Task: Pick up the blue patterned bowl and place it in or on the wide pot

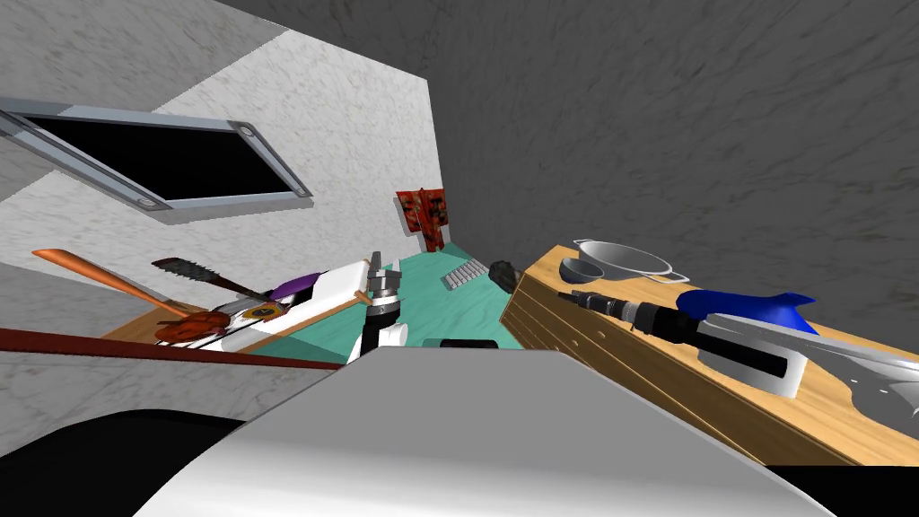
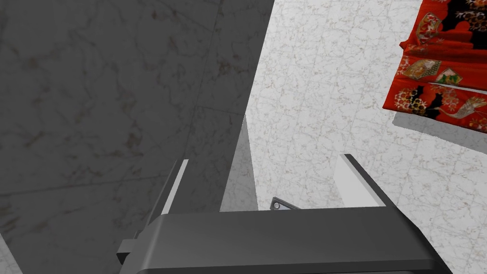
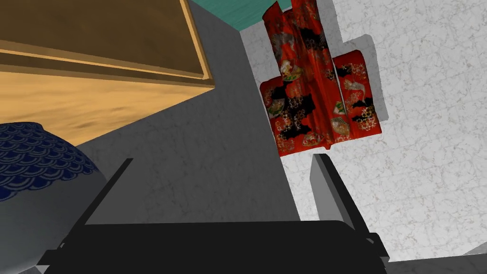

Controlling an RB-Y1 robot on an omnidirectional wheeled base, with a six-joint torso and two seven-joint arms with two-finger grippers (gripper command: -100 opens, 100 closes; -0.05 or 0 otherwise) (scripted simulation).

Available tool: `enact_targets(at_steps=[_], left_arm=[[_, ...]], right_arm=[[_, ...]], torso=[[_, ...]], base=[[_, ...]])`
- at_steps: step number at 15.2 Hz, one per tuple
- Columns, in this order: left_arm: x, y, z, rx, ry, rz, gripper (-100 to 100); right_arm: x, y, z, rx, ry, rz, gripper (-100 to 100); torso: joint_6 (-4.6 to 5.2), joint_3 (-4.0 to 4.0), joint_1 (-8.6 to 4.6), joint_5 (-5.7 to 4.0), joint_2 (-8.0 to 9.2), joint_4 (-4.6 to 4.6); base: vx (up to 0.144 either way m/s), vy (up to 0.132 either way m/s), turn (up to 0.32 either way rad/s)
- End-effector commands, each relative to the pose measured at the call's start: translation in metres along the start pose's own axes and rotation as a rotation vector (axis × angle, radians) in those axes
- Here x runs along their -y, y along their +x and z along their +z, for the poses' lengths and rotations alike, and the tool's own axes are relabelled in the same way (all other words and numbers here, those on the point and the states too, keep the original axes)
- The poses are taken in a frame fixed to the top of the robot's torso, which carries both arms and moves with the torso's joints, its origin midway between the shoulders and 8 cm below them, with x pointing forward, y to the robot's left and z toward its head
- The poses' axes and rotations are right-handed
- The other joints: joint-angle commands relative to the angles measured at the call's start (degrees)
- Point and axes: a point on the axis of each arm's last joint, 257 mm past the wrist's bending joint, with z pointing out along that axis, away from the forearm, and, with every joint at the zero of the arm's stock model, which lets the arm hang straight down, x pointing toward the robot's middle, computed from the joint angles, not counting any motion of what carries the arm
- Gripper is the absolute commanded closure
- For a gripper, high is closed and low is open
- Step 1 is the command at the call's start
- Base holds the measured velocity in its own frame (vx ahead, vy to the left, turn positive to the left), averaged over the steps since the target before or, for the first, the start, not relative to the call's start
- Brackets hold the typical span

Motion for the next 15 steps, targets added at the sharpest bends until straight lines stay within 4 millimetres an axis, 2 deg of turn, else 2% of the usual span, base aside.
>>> enact_targets(at_steps=[1,2,4,5,7,8,10,11,12,13,15], left_arm=[[0.000,0.000,0.000,0.000,0.000,0.000,0],[0.000,0.000,0.000,0.000,0.000,0.000,0],[0.000,0.000,0.000,0.000,0.000,0.000,0],[0.000,0.000,0.000,0.000,0.000,0.000,0],[0.000,0.000,0.000,0.000,0.000,0.000,0],[0.000,0.000,0.000,0.000,0.000,0.000,0],[0.000,0.000,0.000,0.000,0.000,0.000,0],[0.000,0.000,0.000,0.000,0.000,0.000,0],[0.000,0.000,0.000,0.000,0.000,0.000,0],[0.000,0.000,0.000,0.000,0.000,0.000,0],[0.000,0.000,0.000,0.000,0.000,0.000,0]], right_arm=[[0.005,-0.004,-0.005,-0.028,0.014,-0.037,-100],[0.023,0.001,-0.015,-0.067,0.049,-0.067,-100],[0.025,-0.006,-0.017,-0.083,0.051,-0.094,-100],[0.041,-0.002,-0.028,-0.124,0.085,-0.127,-100],[0.043,-0.008,-0.029,-0.138,0.087,-0.150,-100],[0.058,-0.005,-0.041,-0.181,0.118,-0.184,-100],[0.059,-0.010,-0.042,-0.191,0.120,-0.201,-100],[0.074,-0.009,-0.054,-0.237,0.149,-0.236,-100],[0.074,-0.013,-0.055,-0.245,0.151,-0.250,-100],[0.087,-0.009,-0.067,-0.287,0.177,-0.274,-100],[0.088,-0.015,-0.068,-0.298,0.179,-0.294,-100]], torso=[[0.00,0.00,0.00,0.00,0.00,0.00],[0.01,0.00,-0.01,0.00,0.00,0.00],[0.00,-0.01,0.00,0.00,-0.02,0.00],[0.01,-0.01,-0.02,0.00,-0.02,0.00],[-0.01,-0.03,-0.01,0.00,-0.05,-0.01],[0.01,-0.02,-0.03,-0.01,-0.04,-0.01],[0.00,-0.03,-0.03,-0.01,-0.06,-0.01],[0.01,-0.02,-0.04,-0.01,-0.04,-0.01],[-0.01,-0.03,-0.03,-0.01,-0.06,-0.01],[-0.01,-0.04,-0.01,0.00,-0.07,-0.02],[-0.01,-0.08,0.00,0.00,-0.14,-0.03]], base=[[0.013,0.032,0.015],[0.016,0.036,0.068],[0.018,0.035,0.047],[0.022,0.039,0.063],[0.024,0.032,0.047],[0.025,0.029,0.068],[0.024,0.028,0.050],[0.029,0.035,0.065],[0.032,0.036,0.074],[0.046,0.039,0.102],[0.042,0.029,0.053]])
